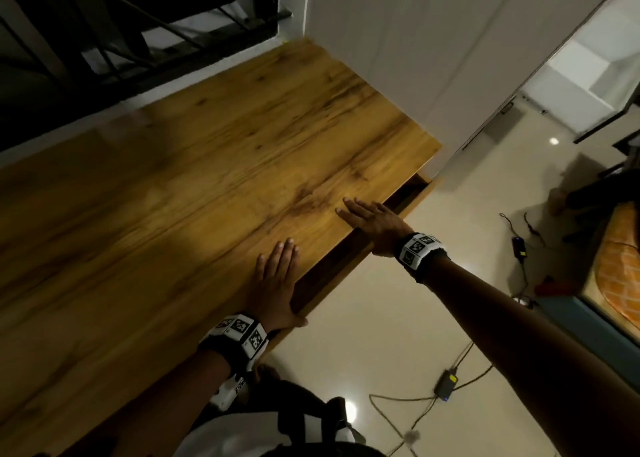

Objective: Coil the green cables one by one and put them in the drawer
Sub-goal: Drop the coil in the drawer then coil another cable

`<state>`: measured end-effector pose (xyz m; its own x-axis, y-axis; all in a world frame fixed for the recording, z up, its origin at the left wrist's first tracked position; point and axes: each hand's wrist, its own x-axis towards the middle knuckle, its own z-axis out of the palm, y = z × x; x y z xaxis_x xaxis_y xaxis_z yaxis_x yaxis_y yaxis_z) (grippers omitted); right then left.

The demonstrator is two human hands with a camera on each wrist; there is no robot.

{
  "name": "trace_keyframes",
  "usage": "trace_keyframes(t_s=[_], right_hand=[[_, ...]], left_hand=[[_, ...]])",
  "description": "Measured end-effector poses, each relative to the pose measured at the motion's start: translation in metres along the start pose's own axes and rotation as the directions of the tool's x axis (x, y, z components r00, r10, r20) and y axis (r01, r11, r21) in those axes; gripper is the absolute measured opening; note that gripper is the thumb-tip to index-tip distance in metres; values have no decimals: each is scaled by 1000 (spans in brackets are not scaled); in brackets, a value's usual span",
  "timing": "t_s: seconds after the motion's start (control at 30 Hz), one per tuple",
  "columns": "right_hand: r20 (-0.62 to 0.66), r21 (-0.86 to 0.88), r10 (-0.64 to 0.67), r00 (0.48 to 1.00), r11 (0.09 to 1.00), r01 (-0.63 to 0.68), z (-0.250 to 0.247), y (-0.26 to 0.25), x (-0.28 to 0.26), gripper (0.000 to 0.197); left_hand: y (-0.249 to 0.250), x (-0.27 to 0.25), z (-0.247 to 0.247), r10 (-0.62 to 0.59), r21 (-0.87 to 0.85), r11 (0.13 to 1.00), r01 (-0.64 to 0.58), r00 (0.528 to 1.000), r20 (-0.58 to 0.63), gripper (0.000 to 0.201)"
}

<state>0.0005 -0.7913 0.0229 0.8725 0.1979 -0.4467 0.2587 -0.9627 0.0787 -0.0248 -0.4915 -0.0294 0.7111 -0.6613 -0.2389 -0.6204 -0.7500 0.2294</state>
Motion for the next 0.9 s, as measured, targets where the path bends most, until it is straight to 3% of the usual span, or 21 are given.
trace_keyframes(t_s=[0.2,0.53,0.7,0.9], right_hand=[[-88,34,23,996,999,-20,6,-4,3,108],[-137,28,83,987,996,-80,12,-9,15,105],[-229,34,120,966,993,-115,11,-18,18,71],[-295,77,193,936,981,-178,12,-25,23,44]], left_hand=[[-2,0,2,15,-5,1000,-15,1000,-25,145],[-7,1,2,28,93,995,-23,998,-54,135],[-7,1,4,26,101,995,-19,997,-72,128],[-5,-2,2,12,73,997,-6,997,-79,112]])
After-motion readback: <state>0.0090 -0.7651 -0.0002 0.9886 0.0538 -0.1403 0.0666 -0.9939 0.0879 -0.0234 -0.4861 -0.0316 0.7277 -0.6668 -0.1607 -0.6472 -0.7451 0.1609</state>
